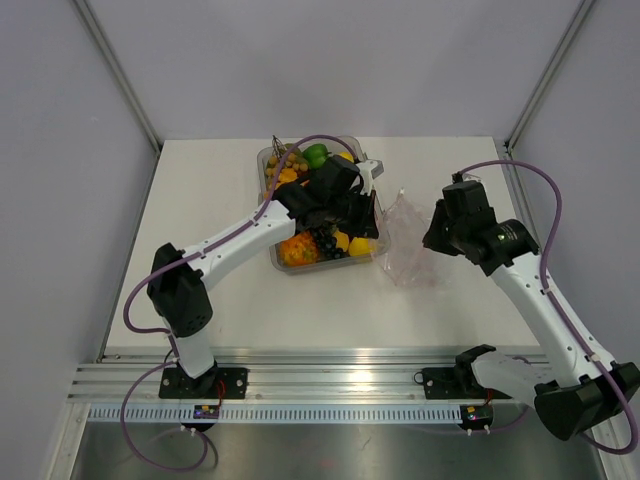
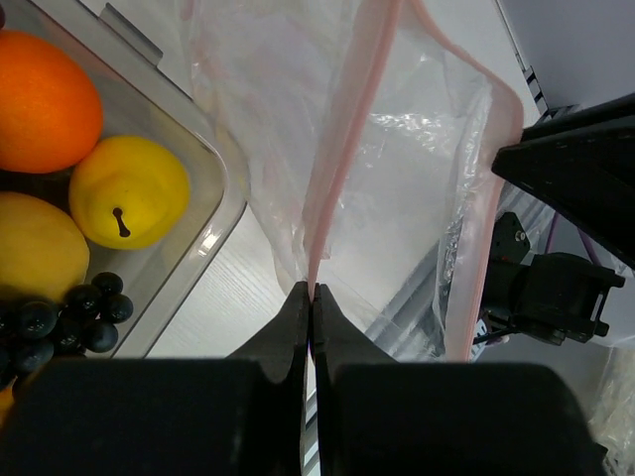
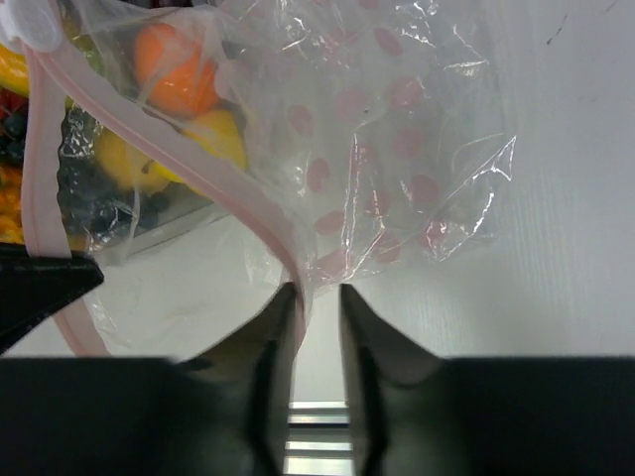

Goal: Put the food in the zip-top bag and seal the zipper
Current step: Open the zipper of the food storage bag.

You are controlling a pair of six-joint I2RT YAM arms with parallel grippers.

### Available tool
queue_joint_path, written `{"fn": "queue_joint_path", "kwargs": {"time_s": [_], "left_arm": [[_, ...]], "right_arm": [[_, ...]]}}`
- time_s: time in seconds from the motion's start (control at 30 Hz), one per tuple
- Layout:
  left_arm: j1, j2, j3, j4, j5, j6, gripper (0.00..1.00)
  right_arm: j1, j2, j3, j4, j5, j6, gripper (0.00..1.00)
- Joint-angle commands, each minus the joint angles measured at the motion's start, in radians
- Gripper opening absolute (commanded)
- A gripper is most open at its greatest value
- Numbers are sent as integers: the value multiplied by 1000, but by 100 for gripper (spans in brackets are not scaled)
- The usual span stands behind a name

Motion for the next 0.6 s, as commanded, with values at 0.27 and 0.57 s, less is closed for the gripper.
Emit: {"fn": "queue_joint_path", "kwargs": {"time_s": [0.27,0.57], "left_arm": [[2,-27,-1,39,45,-10,0],[1,-36,-16,65,70,-31,0]], "right_arm": [[-4,61,0,99,-97,-20,68],[16,79,-11,114,-117,-15,56]]}}
